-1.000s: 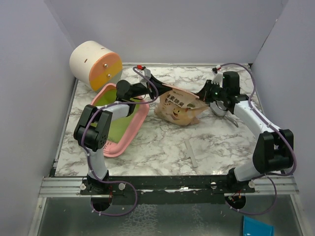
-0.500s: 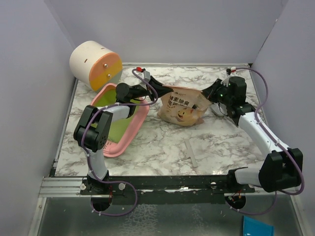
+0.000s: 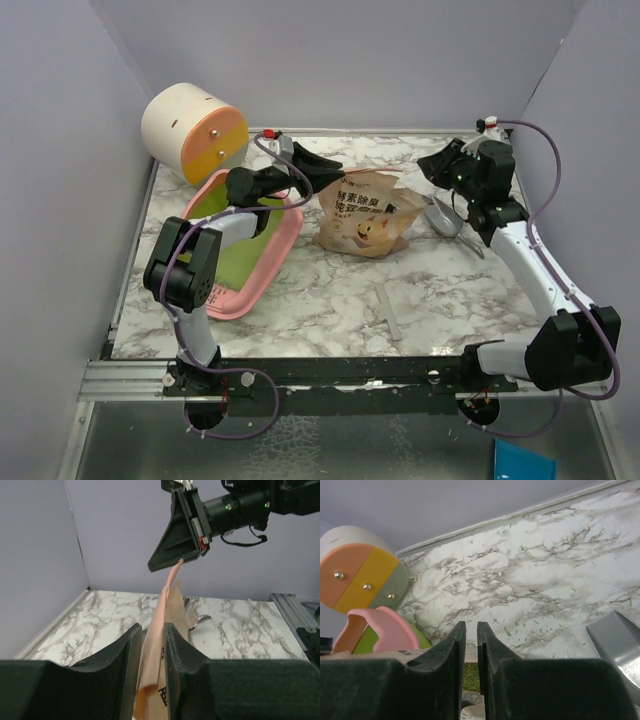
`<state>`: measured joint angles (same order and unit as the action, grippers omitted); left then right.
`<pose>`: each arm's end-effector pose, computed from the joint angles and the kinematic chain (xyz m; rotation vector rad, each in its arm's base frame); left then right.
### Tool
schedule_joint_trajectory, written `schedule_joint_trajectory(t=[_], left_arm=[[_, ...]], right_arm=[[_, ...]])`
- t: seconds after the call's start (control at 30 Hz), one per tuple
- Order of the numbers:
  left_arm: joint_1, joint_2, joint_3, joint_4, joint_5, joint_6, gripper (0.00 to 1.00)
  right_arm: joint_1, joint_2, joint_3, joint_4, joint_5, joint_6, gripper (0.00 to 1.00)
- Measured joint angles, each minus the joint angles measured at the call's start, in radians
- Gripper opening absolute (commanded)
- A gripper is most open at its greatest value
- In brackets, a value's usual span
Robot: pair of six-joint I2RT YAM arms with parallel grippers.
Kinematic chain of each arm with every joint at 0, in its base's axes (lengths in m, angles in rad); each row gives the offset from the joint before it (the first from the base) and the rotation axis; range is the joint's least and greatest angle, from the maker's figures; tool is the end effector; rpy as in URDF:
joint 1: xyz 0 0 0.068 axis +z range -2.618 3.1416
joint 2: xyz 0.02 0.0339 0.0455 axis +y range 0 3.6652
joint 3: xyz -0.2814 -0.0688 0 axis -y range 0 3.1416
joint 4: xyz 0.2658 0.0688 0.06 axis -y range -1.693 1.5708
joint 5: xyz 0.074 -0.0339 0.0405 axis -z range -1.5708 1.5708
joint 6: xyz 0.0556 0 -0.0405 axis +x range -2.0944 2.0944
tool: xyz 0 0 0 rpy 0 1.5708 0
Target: Fill the litter box with clean litter
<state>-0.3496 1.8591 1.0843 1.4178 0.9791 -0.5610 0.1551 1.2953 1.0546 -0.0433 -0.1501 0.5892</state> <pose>0.3750 -0.1858 0.3032 0.8671 1.0064 -1.2344 0.3343 0.0607 0.3431 0.3046 1.8786 0.6512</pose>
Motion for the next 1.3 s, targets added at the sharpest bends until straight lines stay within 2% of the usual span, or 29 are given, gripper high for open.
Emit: schedule_joint_trajectory(t=[0.1,0.2,0.23,0.3,0.33,0.37,0.4,0.47,0.53,0.67,0.77,0.9,1.13,1.3], left_arm=[[0.003,-0.042,0.000,0.015,-0.021,-0.005,0.35],[0.007,-0.085,-0.002,0.034,-0.034,-0.006,0.35],[0.008,-0.095,-0.005,0.035,-0.039,-0.007,0.35],[0.011,-0.123,-0.020,0.031,-0.053,-0.012,0.33],[0.013,-0.138,-0.029,0.018,-0.058,-0.017,0.31],[0.013,-0.141,-0.031,0.012,-0.064,-0.023,0.29],[0.019,-0.168,-0.042,-0.017,-0.068,-0.026,0.28],[0.032,-0.236,-0.055,-0.157,-0.085,-0.036,0.24],[0.042,-0.327,-0.064,-0.325,-0.101,-0.032,0.14],[0.055,-0.533,-0.091,-0.645,-0.132,0.026,0.06],[0.055,-0.656,-0.089,-0.899,-0.182,0.119,0.05],[0.055,-0.768,-0.068,-1.226,-0.292,0.238,0.10],[0.056,-0.814,-0.101,-1.467,-0.365,0.272,0.12],[0.056,-0.817,-0.127,-1.557,-0.369,0.271,0.12]], right_arm=[[0.000,-0.002,0.021,-0.021,0.003,-0.014,0.29],[0.000,-0.009,0.041,-0.063,0.020,-0.026,0.33],[0.000,-0.013,0.048,-0.081,0.035,-0.030,0.39],[0.000,-0.018,0.075,-0.132,0.082,-0.040,0.60],[0.000,-0.019,0.092,-0.158,0.116,-0.049,0.76],[0.000,-0.020,0.106,-0.177,0.146,-0.063,0.82],[0.000,-0.020,0.121,-0.199,0.179,-0.075,0.83],[-0.010,-0.009,0.159,-0.247,0.243,-0.109,0.84],[-0.047,0.031,0.206,-0.284,0.253,-0.135,0.82],[-0.227,0.172,0.246,-0.318,0.177,-0.148,0.77],[-0.341,0.292,0.227,-0.354,0.152,-0.137,0.72],[-0.373,0.366,0.164,-0.393,0.147,-0.127,0.65],[-0.359,0.376,0.097,-0.377,0.110,-0.126,0.62],[-0.359,0.397,0.050,-0.345,0.106,-0.127,0.59]])
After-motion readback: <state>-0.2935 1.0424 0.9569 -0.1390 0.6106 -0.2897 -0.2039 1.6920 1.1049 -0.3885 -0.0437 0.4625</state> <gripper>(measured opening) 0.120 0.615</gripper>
